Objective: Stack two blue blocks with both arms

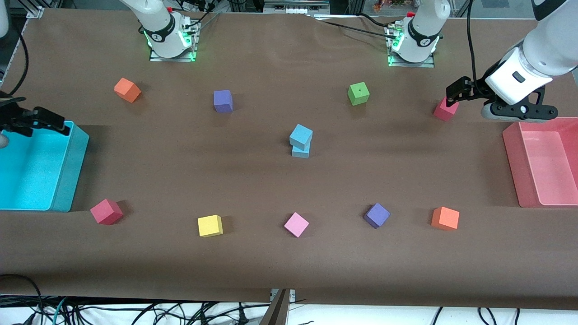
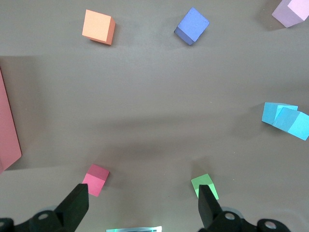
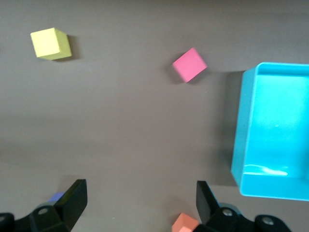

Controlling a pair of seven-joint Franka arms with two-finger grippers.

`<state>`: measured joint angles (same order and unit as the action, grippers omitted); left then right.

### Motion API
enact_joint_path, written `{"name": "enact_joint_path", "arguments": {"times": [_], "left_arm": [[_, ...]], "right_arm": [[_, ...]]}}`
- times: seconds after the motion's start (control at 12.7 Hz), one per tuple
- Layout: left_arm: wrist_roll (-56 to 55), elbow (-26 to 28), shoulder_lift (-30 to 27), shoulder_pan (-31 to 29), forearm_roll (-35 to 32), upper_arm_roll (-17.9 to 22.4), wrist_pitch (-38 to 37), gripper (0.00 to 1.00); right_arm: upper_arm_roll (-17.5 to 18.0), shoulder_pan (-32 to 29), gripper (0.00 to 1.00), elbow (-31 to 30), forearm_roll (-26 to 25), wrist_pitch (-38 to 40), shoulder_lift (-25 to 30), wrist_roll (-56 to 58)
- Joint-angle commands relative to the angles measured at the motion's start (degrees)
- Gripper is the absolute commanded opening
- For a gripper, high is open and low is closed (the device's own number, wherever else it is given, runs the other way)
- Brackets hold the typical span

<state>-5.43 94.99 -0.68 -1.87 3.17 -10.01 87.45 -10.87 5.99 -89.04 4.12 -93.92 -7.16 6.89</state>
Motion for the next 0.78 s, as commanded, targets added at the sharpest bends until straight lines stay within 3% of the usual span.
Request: {"name": "enact_joint_path", "arguments": {"times": [0.0,0.71], "left_arm": [[0.9,-1.8,0.8,-0.3,-0.9,-0.3,-1.4,1.00],[1.0,-1.8,0.8,-0.3,-0.9,-0.2,-1.4,1.00]], "right_arm": [[3.0,-1.6,1.00,-2.8,-1.0,1.5,2.8,-2.3],[3.5,-2.2,1.00,-0.1,-1.3,4.7,0.7,-2.9]]}}
